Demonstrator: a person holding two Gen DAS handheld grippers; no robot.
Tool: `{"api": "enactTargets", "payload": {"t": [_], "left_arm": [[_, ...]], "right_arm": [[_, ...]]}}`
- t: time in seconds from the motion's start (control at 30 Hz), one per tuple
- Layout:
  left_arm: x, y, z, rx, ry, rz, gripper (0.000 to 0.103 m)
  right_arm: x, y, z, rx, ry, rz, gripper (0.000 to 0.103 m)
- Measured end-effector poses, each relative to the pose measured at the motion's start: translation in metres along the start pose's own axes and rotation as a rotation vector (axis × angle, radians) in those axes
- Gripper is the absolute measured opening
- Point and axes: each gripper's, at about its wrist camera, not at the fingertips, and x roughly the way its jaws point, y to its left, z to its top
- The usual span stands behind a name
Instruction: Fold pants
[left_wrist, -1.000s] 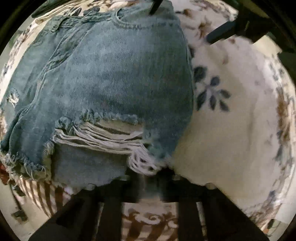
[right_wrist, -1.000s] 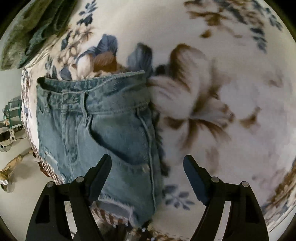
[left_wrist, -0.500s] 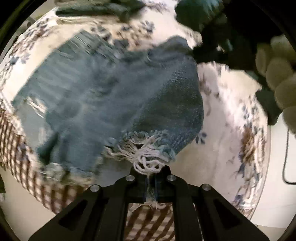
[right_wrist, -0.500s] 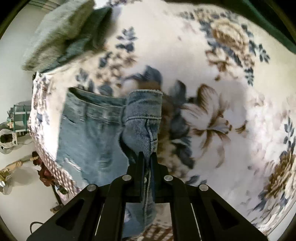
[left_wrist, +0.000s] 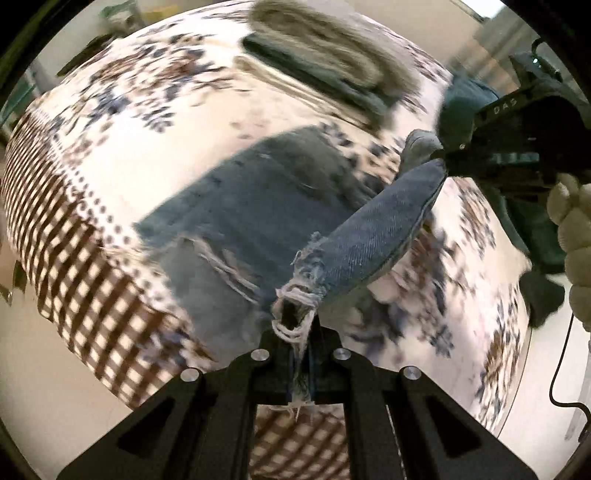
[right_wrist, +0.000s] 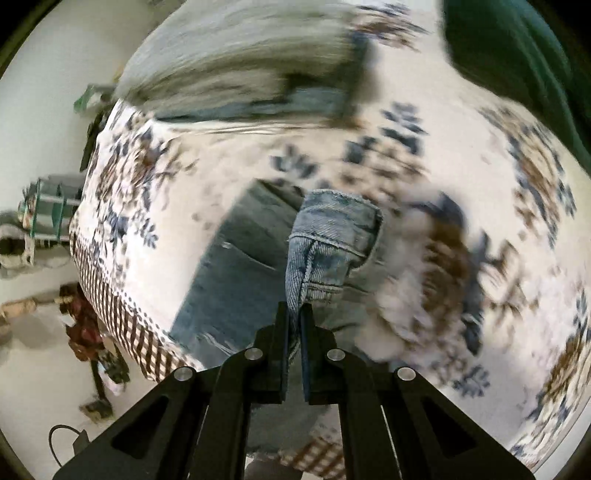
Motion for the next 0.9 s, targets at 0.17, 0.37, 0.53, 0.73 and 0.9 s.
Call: {"api": "enactTargets", "payload": {"t": [0.17, 0.37, 0.53, 0.73, 0.9], "left_arm": [[0.013, 0.051, 0.021, -0.096, 0.001, -0.052, 0.003], [0.052, 0.107, 0.037, -0.188, 0.037, -0.059, 0.003], [0.085, 0.132, 0.045, -0.229, 0.069, -0.070, 0.003], [0.107, 0.144, 0.049, -0.271, 0.091, -0.076, 0.003], [0.111, 0.148, 0.047, -0.287, 0.107, -0.081, 0.004]], "right_arm": [[0.044, 0.072, 0.029, -0.085, 0.030, -0.057, 0.005], [0.104, 0.122, 0.050, -0.134, 0.082, -0.138, 0.005], [0.140, 0.140, 0.062, -0.146, 0.106, -0.196, 0.005], [0.168, 0.149, 0.070, -0.141, 0.124, -0.237, 0.005], [0.178, 0.152, 0.073, -0.143, 0.161, -0.242, 0.006]]}}
